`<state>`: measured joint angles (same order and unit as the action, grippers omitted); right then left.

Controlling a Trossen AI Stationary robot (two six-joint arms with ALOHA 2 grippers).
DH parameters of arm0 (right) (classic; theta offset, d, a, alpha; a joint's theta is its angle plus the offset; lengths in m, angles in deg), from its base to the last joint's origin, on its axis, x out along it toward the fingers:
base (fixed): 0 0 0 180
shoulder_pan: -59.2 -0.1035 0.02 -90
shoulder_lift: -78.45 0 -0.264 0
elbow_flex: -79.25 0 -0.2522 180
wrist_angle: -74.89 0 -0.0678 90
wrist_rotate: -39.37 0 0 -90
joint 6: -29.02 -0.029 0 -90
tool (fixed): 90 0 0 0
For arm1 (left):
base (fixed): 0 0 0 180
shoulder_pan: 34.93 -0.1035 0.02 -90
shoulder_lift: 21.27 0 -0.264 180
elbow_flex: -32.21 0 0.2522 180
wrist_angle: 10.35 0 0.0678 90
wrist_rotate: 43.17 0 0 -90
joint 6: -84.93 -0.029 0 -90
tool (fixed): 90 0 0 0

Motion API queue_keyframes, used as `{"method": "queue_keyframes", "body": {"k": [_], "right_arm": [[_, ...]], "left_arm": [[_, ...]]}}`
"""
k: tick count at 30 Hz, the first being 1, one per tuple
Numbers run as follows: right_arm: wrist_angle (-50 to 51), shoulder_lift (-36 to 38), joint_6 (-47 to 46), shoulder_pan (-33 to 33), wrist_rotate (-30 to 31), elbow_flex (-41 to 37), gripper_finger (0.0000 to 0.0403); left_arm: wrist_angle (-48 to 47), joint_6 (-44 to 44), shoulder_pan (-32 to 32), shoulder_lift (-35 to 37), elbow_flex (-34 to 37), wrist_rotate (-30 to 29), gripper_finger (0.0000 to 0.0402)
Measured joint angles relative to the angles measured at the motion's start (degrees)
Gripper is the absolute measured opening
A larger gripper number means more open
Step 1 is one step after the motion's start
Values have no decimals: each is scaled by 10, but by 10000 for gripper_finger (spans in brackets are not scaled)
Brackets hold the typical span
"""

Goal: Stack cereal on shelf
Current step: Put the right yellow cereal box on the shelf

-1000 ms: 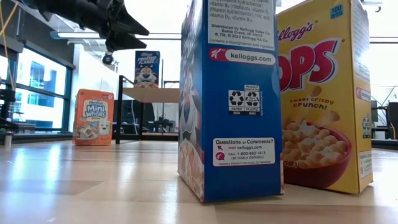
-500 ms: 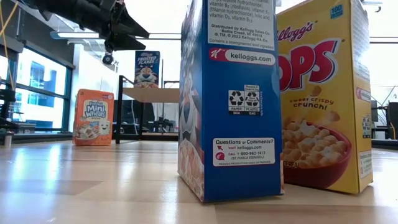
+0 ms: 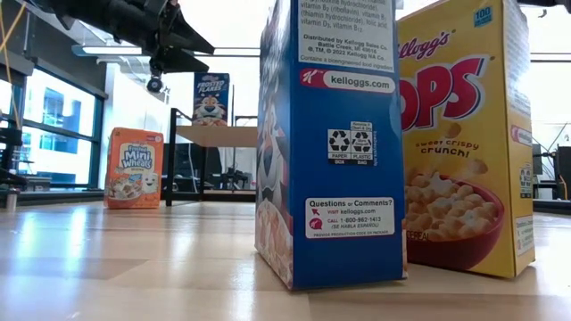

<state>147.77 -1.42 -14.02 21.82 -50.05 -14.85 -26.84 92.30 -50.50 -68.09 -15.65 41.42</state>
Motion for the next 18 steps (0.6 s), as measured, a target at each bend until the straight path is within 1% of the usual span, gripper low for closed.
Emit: {"method": "queue_keyframes", "body": {"k": [8, 12, 18], "right_arm": [[59, -44, -49, -45, -2, 0, 268], [62, -55, -60, -59, -1, 0, 268], [63, -67, -82, -79, 22, 0, 268]], "left_arm": [[0, 0, 0, 0, 0, 0, 280], [0, 0, 0, 0, 0, 0, 280], [0, 0, 0, 0, 0, 0, 280]]}}
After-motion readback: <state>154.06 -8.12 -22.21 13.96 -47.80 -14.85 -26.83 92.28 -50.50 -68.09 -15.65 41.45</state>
